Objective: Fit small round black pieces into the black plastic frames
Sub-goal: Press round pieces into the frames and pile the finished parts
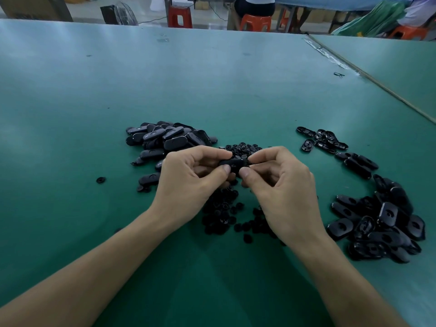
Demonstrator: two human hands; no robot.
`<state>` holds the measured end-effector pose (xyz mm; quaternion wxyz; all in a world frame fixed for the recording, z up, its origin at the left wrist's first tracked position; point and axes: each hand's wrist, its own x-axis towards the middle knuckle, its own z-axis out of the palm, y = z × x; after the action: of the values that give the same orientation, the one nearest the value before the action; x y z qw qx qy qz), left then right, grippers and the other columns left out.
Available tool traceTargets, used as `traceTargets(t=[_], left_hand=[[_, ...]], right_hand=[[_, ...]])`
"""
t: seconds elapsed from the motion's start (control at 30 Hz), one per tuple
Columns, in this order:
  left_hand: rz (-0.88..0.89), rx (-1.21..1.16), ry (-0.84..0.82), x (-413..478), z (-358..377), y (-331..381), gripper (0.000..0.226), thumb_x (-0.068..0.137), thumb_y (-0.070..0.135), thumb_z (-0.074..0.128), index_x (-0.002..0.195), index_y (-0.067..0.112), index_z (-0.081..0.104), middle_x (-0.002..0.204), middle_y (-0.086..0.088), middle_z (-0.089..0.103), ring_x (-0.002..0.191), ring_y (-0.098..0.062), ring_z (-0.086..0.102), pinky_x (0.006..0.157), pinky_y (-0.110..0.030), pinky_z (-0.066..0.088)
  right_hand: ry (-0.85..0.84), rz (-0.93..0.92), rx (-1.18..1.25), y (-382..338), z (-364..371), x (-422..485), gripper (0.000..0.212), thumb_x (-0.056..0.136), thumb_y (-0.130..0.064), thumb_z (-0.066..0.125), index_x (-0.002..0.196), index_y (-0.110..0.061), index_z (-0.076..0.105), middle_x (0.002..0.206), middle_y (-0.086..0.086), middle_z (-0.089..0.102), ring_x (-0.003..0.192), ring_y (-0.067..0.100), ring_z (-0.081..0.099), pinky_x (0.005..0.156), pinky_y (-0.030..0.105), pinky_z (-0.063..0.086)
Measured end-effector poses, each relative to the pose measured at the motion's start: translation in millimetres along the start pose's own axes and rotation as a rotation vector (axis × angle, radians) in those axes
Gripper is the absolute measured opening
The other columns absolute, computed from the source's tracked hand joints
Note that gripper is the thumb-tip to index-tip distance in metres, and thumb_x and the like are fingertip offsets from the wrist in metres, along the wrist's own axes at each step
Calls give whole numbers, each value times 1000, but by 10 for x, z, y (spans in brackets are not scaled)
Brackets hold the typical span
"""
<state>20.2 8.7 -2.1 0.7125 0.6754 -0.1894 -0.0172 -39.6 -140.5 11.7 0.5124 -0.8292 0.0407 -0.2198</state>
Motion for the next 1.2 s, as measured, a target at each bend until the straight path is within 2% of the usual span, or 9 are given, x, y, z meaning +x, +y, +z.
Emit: traceTargets(t=[0.1,0.17,0.33,0.43,0.57,0.7,0.97,1.07,1.2], left_hand=[[21,40,-20,-10,-7,1,25,85,-7,73,96,16,75,85,-5,78,78,-21,77,70,-28,61],[39,59,-31,-19,-14,4,22,82,1,74,96,19,76,87,-3,79,80,-21,77,72,-30,62],[55,105,-37,-30,-3,1,20,78,8,74,92,23,76,85,0,79,77,-20,77,74,-37,63],[55,126,-29,-35,12,-5,19,76,11,74,91,22,75,85,-1,78,77,-20,76,76,-40,63],[67,144,-51,-39,11,2,20,77,8,75,92,21,76,86,-1,78,79,-18,76,78,-36,63],[73,144,-57,-40,1,4,26,80,-2,76,93,20,76,87,0,79,81,-17,76,78,-34,63],[74,155,-63,-41,-3,21,26,80,-2,78,93,20,76,86,-1,79,80,-18,76,77,-33,62],[83,197,-60,-36,4,17,29,80,-6,78,92,21,75,85,0,78,78,-16,75,76,-30,62],[123,261,-51,-51,10,6,21,82,-1,79,95,16,75,83,4,77,75,-12,74,71,-23,58]], right_hand=[[-1,-34,-16,-7,7,-10,25,87,-11,76,86,-35,70,77,-18,73,74,-2,70,69,10,51],[2,-45,-22,-6,9,-21,23,88,-9,74,90,-32,75,77,-20,73,75,-5,70,69,7,49],[-10,-17,-19,0,25,-28,26,88,-11,74,88,-35,65,76,-20,72,71,3,70,67,17,54],[7,-16,-10,-4,32,-30,30,86,-8,77,82,-36,65,75,-16,73,75,-1,71,72,15,55],[1,-42,-37,-17,47,-44,28,86,-7,76,82,-33,70,75,-18,72,74,-3,69,69,7,50],[37,-56,-63,-8,62,-52,22,85,-8,77,82,-30,72,75,-16,71,74,0,68,69,9,49],[48,-39,-51,-29,56,-48,26,87,-8,75,84,-33,69,75,-20,71,75,-5,68,67,5,48],[42,-69,-105,-48,61,-61,23,88,-6,74,86,-29,70,74,-22,68,76,-8,66,67,2,46],[27,-139,-196,-78,90,-93,17,91,-4,70,93,-21,71,77,-22,67,79,-6,66,68,2,46]])
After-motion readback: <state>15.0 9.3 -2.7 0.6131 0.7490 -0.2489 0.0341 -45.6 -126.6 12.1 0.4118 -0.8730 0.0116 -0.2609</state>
